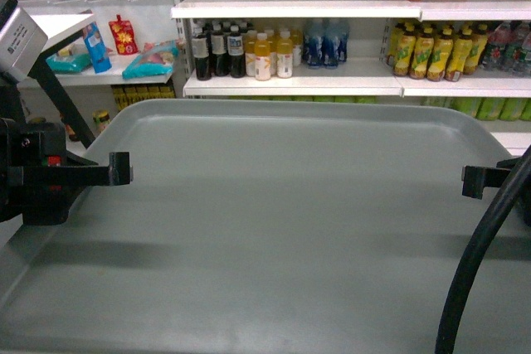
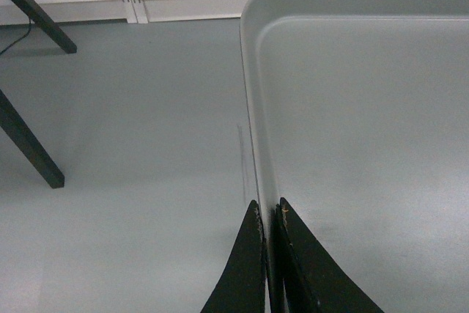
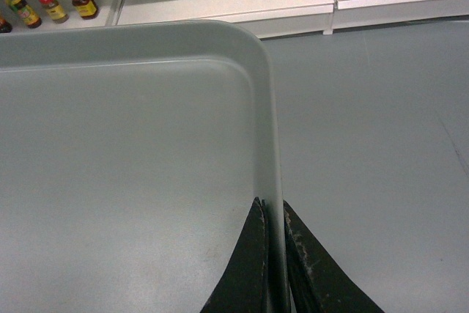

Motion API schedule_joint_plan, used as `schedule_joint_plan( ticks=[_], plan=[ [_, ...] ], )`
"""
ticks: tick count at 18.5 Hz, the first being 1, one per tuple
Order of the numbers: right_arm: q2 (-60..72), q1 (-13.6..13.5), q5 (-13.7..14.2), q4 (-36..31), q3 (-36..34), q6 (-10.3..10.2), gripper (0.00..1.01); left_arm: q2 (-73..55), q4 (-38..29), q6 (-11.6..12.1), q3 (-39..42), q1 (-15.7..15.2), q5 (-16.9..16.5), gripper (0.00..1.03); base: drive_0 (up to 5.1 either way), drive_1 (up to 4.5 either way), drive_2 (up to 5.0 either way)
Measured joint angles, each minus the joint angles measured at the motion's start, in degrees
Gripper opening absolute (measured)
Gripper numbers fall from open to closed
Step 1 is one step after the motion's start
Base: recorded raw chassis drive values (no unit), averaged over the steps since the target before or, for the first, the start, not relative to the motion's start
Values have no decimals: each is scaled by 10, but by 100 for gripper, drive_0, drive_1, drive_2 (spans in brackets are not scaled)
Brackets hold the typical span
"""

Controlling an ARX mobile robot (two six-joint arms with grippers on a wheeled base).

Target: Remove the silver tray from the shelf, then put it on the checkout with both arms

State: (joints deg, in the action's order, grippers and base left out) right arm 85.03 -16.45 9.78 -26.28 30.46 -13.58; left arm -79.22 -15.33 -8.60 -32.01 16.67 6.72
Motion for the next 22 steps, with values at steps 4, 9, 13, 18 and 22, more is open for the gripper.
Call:
schedule_joint_plan(
  ticks=[4, 9, 13, 18, 22],
  plan=[
    [0, 0, 0, -1, 0, 0, 3, 0, -2, 0, 0, 0, -1, 3, 15, -404, 433],
    [0, 0, 0, -2, 0, 0, 3, 1, -2, 0, 0, 0, 0, 3, 17, -400, 434],
    [0, 0, 0, -1, 0, 0, 3, 2, -1, 0, 0, 0, 1, 3, 17, -399, 434],
    [-2, 0, 0, 0, -2, 0, 3, 4, 3, 0, 2, 0, 0, 3, 17, -399, 434],
    [-2, 0, 0, -2, -2, 0, 3, 4, -1, 0, 2, 0, 0, 3, 4, -100, 109]
  ],
)
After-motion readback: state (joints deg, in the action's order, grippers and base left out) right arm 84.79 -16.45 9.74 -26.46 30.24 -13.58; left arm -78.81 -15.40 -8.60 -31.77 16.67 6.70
